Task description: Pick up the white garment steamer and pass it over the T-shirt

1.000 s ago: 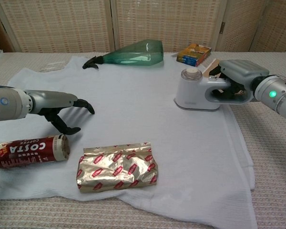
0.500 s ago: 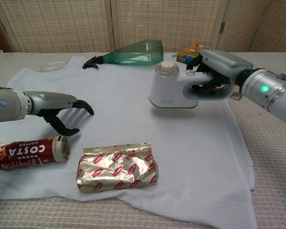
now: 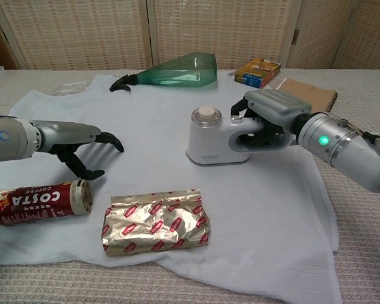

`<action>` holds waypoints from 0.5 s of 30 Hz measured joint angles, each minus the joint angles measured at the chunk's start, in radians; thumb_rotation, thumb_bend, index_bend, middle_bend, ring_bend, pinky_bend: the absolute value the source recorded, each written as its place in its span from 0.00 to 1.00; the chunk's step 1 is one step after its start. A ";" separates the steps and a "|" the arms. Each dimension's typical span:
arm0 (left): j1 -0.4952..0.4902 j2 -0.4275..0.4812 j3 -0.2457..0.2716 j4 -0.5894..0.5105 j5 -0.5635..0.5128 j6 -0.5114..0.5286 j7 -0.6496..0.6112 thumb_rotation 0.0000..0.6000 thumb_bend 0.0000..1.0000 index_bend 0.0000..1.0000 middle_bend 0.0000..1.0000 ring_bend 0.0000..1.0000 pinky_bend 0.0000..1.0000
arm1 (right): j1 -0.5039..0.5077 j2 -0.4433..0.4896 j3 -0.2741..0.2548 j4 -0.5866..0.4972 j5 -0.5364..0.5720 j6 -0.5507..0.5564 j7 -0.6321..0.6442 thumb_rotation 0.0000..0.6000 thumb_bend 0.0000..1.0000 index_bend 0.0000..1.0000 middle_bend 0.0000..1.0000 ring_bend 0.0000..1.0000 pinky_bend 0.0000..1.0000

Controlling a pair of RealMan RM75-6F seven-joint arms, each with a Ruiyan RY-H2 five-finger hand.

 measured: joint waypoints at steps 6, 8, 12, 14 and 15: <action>0.002 0.000 -0.001 -0.001 0.004 0.001 -0.004 0.75 0.48 0.16 0.07 0.00 0.00 | -0.027 0.006 0.014 0.088 0.046 -0.018 0.001 1.00 0.66 0.71 0.81 0.87 0.92; 0.003 0.002 0.000 -0.002 0.006 0.001 -0.005 0.75 0.48 0.16 0.07 0.00 0.00 | -0.041 0.011 0.017 0.111 0.057 -0.021 0.007 1.00 0.66 0.71 0.81 0.87 0.92; 0.005 0.007 0.001 -0.007 0.011 0.003 -0.005 0.75 0.48 0.16 0.07 0.00 0.00 | -0.069 0.038 0.023 0.133 0.069 -0.009 0.030 1.00 0.66 0.71 0.81 0.87 0.92; 0.006 0.009 0.000 -0.009 0.014 0.005 -0.006 0.75 0.48 0.16 0.07 0.00 0.00 | -0.077 0.052 0.025 0.126 0.068 0.005 0.040 1.00 0.66 0.71 0.81 0.87 0.92; 0.007 0.010 -0.001 -0.010 0.014 0.006 -0.008 0.74 0.48 0.16 0.07 0.00 0.00 | -0.080 0.060 0.026 0.116 0.066 0.012 0.046 1.00 0.66 0.71 0.81 0.87 0.92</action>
